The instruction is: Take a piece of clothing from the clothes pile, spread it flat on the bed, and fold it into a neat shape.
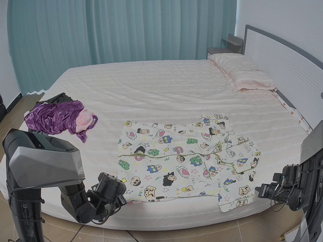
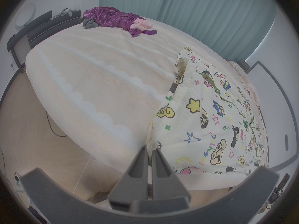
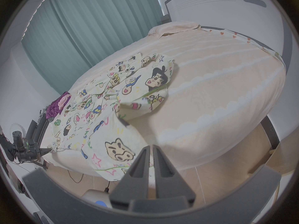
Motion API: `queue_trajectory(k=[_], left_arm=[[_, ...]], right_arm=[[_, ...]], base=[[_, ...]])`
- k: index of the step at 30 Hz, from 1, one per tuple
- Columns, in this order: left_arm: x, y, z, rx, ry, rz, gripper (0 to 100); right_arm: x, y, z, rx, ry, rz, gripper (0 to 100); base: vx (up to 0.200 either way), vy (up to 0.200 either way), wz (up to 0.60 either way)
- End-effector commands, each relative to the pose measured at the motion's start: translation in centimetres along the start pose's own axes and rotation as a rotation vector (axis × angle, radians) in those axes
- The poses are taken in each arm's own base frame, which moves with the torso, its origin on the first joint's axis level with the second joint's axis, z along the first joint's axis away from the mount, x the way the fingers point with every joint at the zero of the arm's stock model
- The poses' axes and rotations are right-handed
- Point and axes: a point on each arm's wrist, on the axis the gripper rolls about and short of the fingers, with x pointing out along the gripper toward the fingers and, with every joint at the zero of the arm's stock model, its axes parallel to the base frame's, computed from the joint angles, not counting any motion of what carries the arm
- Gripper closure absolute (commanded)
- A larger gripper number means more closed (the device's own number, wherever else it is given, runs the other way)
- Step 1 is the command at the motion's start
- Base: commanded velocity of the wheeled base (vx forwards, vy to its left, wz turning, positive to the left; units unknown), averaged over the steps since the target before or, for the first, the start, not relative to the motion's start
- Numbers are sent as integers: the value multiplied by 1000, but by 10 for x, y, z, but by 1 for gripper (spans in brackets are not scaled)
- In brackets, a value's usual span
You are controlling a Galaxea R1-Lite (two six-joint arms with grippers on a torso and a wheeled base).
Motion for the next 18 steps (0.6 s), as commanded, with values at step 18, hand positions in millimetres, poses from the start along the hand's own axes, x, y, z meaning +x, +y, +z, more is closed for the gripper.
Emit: queue_trajectory(k=[18], left_arm=[[5,-2,-1,-5,3,-6,100]], right_arm=[[4,-15,-23,-142,126,256,0]], base=[[0,0,0]])
